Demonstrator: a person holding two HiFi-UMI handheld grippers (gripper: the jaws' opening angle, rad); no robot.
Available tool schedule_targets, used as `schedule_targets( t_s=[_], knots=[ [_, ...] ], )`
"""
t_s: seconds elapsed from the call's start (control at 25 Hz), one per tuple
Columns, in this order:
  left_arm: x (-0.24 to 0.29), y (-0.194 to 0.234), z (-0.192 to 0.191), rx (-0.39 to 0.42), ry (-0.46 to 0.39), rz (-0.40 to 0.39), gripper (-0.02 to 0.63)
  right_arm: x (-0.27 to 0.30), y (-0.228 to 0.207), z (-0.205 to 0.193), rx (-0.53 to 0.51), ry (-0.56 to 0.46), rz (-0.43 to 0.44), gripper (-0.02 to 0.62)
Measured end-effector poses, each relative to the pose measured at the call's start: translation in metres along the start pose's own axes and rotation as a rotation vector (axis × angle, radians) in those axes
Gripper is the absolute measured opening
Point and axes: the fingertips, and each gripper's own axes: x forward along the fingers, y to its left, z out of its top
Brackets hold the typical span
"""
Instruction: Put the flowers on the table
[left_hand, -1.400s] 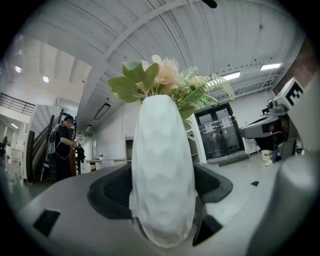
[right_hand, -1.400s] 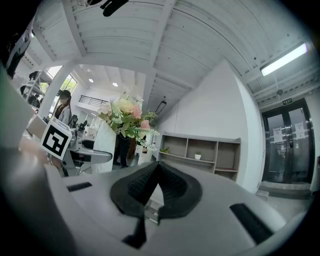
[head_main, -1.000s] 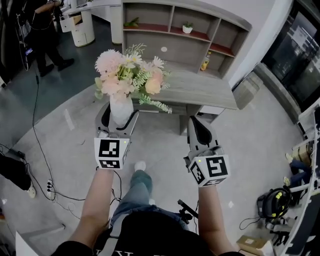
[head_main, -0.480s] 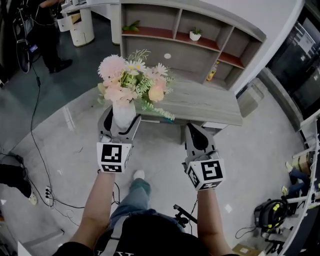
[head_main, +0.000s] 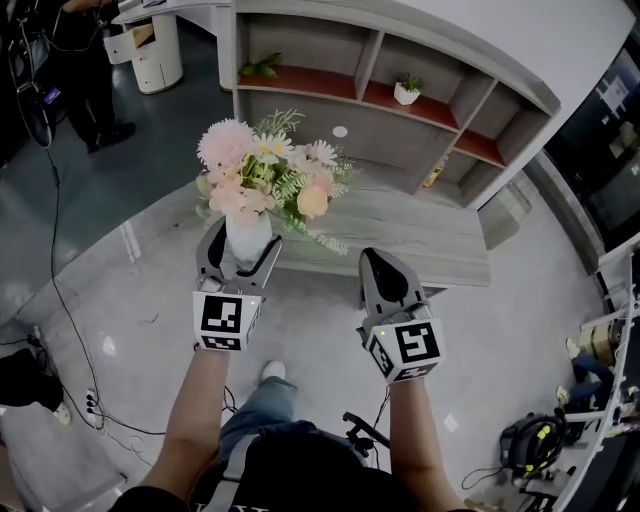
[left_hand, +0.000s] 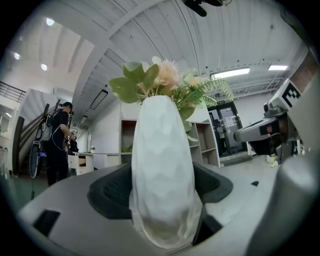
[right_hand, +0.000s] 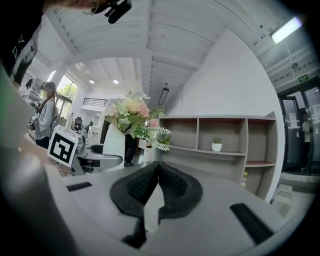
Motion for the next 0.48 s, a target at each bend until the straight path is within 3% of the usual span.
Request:
schedule_targets(
  t_s=[0.24, 0.48],
  knots=[
    [0.055, 0.032, -0.015, -0.001, 0.005, -0.019, 0.374, 0.062, -0.025, -0.002, 0.087, -0.001, -0.024, 0.017],
    [0.077, 0.039, -0.040, -0.014, 0.015, -0.076, 0.374, 0.092, -0.032, -0.016, 0.127, 0.047, -0.091, 0.017]
  ],
)
